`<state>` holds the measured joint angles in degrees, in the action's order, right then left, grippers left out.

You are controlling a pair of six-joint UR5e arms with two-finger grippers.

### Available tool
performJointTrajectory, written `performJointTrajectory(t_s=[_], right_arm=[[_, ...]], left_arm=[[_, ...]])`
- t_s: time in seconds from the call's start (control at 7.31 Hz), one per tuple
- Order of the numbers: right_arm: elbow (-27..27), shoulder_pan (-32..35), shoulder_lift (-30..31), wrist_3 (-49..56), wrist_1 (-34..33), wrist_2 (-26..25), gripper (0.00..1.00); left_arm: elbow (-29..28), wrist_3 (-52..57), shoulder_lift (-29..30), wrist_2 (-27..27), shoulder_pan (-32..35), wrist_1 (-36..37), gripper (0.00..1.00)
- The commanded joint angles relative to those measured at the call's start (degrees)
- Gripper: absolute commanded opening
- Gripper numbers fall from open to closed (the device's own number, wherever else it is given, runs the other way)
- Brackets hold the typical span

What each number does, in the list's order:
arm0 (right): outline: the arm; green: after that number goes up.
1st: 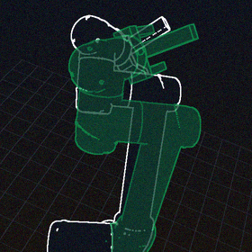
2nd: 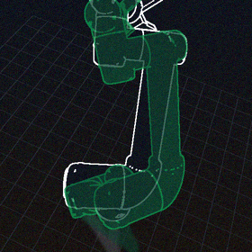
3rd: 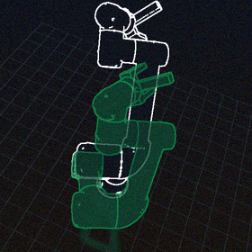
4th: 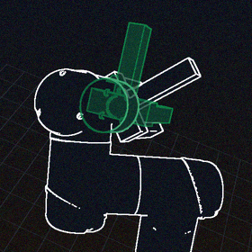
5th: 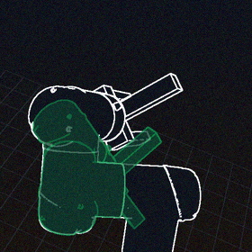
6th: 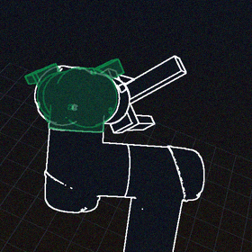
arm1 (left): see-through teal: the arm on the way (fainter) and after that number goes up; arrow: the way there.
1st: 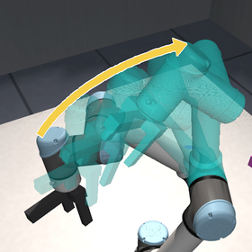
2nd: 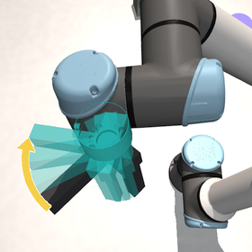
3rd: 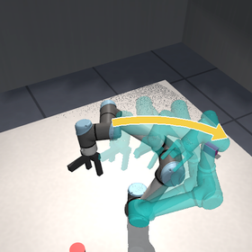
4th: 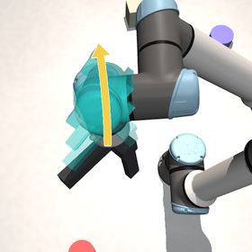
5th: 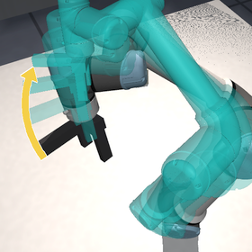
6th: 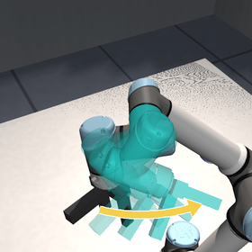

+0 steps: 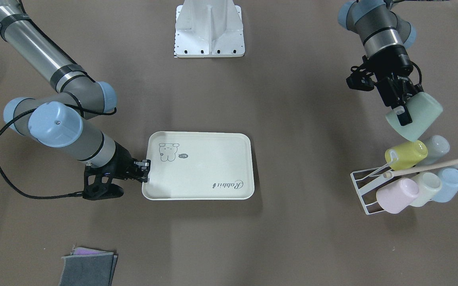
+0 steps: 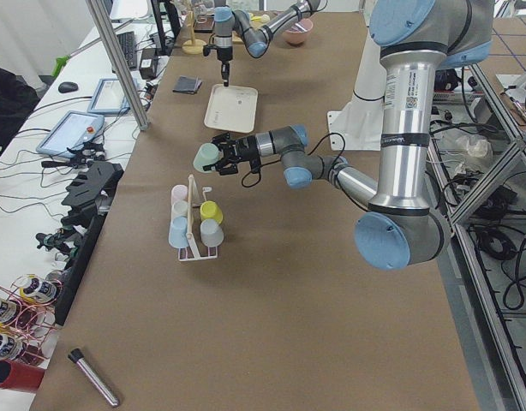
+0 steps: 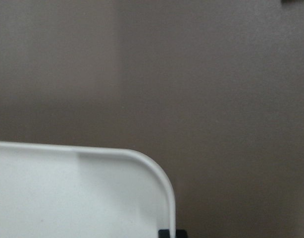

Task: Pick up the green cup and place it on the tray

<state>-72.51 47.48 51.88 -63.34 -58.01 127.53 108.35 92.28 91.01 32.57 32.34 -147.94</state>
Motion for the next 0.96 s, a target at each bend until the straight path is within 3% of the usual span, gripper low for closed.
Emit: performJointTrajectory(t_s=[0.0,0.55,0.82], right_arm=[[0.0,-1.24,-1.34,-0.82,0.0,-0.7,0.0],[-0.08,-5.02,-1.87,-4.24,0.17,-3.07,0.0],[-1.48,-6.51,-0.21,-4.34,0.26,-4.04,0.0]], left_arm=[[0.2,-18.35,1.0,7.38,0.27,-5.15,0.14],[-0.15,-58.52,5.14,27.32,0.01,-13.24,0.14],[-5.13,-81.46,6.36,39.96,-1.04,-21.98,0.14]])
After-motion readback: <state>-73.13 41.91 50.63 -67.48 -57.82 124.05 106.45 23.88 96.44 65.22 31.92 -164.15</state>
